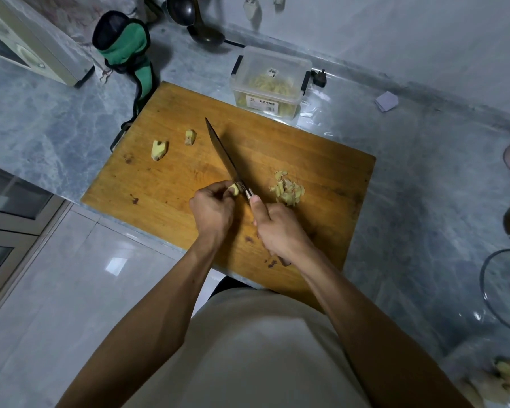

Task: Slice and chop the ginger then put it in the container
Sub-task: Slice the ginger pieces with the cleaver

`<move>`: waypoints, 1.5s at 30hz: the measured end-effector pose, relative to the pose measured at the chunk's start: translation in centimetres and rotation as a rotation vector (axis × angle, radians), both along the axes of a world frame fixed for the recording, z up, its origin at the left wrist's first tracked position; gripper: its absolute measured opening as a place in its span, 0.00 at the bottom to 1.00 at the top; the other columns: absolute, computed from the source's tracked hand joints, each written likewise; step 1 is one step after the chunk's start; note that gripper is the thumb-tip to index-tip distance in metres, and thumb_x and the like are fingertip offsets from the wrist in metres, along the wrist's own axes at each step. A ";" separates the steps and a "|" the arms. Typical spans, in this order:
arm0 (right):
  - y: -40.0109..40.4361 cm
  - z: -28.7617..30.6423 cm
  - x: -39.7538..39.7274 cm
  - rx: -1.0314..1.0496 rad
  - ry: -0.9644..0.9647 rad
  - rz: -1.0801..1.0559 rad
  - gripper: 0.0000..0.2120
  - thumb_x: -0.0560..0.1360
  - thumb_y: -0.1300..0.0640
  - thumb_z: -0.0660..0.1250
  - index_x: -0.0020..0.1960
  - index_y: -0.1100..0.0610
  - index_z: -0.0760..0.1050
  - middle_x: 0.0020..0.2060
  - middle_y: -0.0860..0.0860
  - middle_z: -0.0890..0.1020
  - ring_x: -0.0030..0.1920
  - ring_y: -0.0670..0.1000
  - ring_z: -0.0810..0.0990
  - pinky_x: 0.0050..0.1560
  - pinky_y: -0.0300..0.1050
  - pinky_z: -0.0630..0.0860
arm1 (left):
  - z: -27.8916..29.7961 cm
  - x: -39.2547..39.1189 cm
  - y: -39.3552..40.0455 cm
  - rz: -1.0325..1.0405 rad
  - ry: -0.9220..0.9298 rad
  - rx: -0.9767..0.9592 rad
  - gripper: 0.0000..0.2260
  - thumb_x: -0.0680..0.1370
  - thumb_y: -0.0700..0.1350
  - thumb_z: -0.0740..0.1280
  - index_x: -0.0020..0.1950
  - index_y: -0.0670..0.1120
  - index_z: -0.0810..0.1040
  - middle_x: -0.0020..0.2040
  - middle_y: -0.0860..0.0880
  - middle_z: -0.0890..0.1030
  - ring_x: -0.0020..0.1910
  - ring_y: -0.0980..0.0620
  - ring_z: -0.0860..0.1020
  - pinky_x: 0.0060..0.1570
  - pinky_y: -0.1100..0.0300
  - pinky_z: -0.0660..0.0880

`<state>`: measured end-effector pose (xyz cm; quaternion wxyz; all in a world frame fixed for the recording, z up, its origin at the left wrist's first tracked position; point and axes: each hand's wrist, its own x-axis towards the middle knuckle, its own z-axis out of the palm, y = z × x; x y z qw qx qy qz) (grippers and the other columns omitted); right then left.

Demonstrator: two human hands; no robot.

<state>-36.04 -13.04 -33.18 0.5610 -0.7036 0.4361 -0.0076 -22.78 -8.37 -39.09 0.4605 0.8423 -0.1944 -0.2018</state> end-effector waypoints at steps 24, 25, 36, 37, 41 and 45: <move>0.6 -0.8 -3.2 -0.032 0.035 -0.211 0.30 0.84 0.37 0.49 0.31 0.53 0.68 0.23 0.49 0.70 0.23 0.50 0.69 0.31 0.47 0.69 | -0.4 1.1 1.0 -0.037 0.121 -0.038 0.07 0.78 0.38 0.69 0.52 0.45 0.86 0.48 0.53 0.85 0.47 0.62 0.80 0.48 0.77 0.71; 0.3 -0.9 -3.7 -0.033 0.030 -0.241 0.30 0.84 0.37 0.49 0.32 0.54 0.69 0.24 0.50 0.71 0.24 0.51 0.71 0.31 0.49 0.70 | -0.4 1.2 1.1 -0.051 0.123 -0.035 0.07 0.78 0.39 0.69 0.52 0.45 0.86 0.48 0.53 0.85 0.48 0.61 0.80 0.49 0.75 0.72; 1.6 0.0 -3.4 0.012 -0.001 -0.147 0.28 0.84 0.38 0.49 0.38 0.55 0.73 0.30 0.52 0.74 0.25 0.49 0.73 0.28 0.41 0.71 | 1.1 0.6 0.4 -0.053 0.091 0.069 0.03 0.75 0.40 0.72 0.49 0.44 0.83 0.43 0.53 0.82 0.43 0.56 0.78 0.47 0.65 0.73; 1.6 -0.1 -3.6 0.022 0.001 -0.160 0.28 0.84 0.38 0.49 0.38 0.55 0.73 0.29 0.52 0.73 0.25 0.49 0.72 0.27 0.41 0.71 | 1.2 0.6 0.3 -0.052 0.087 0.079 0.03 0.76 0.40 0.72 0.49 0.44 0.83 0.43 0.52 0.81 0.43 0.55 0.77 0.47 0.64 0.73; 1.3 -0.8 -4.9 0.041 -0.003 -0.280 0.30 0.83 0.35 0.49 0.38 0.57 0.72 0.24 0.50 0.72 0.23 0.51 0.71 0.29 0.46 0.70 | 0.7 0.9 0.5 -0.050 0.102 0.096 0.05 0.75 0.43 0.74 0.49 0.46 0.82 0.44 0.52 0.82 0.45 0.53 0.79 0.48 0.62 0.75; 0.7 -0.7 -6.2 0.031 -0.001 -0.320 0.29 0.83 0.36 0.50 0.37 0.56 0.72 0.23 0.48 0.72 0.23 0.50 0.70 0.27 0.44 0.69 | 0.2 1.2 0.9 -0.034 0.186 0.068 0.07 0.73 0.41 0.75 0.47 0.50 0.81 0.46 0.51 0.84 0.49 0.50 0.82 0.55 0.57 0.78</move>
